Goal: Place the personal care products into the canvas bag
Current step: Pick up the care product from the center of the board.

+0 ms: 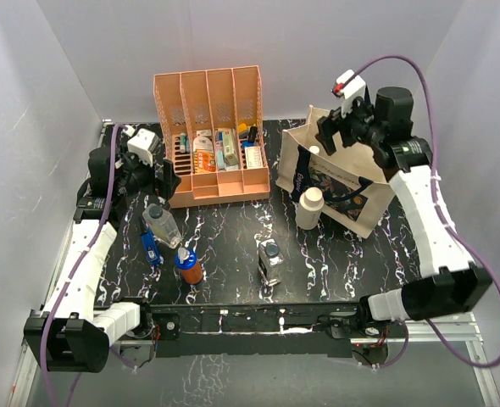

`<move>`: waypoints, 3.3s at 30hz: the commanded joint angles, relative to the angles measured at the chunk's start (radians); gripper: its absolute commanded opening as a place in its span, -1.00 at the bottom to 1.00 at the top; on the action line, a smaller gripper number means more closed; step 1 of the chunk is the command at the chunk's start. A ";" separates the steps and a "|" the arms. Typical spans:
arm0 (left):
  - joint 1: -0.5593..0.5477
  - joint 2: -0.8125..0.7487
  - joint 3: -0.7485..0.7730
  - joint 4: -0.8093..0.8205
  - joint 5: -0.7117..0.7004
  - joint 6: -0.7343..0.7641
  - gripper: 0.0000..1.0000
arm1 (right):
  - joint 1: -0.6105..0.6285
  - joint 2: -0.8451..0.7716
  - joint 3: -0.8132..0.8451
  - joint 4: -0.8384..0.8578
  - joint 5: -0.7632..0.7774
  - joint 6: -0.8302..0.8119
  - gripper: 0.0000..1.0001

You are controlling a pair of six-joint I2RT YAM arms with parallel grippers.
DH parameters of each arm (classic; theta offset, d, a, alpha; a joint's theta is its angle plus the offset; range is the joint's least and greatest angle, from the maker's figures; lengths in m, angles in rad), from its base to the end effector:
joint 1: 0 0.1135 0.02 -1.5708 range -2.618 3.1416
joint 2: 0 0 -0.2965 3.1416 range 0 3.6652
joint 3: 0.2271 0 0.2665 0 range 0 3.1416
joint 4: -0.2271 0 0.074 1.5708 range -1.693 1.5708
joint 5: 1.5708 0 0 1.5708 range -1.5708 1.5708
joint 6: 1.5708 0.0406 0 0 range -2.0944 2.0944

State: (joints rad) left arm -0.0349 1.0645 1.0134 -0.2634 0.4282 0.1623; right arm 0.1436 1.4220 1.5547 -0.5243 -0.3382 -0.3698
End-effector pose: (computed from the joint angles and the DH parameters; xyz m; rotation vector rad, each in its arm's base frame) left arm 0.2434 -0.0254 0.3851 0.4716 1.8074 -0.3151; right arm 0.3240 0.0605 0.4577 -0.7035 1.8116 0.1818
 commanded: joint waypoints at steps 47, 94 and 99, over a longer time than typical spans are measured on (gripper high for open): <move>-0.002 -0.009 0.012 -0.041 0.073 0.052 0.95 | 0.130 -0.116 -0.516 0.048 0.036 0.088 0.41; -0.002 0.013 0.007 -0.034 0.080 0.056 0.95 | 0.162 -0.200 -0.247 -0.159 -0.290 -0.092 -0.85; -0.002 0.014 0.005 -0.030 0.077 0.057 0.95 | 0.162 -0.180 -0.061 -0.173 -0.278 -0.059 -0.85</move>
State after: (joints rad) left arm -0.0349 1.0786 1.0142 -0.2996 0.4866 0.2127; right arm 0.3042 1.2854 1.3037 -0.7925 -0.5667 -0.4400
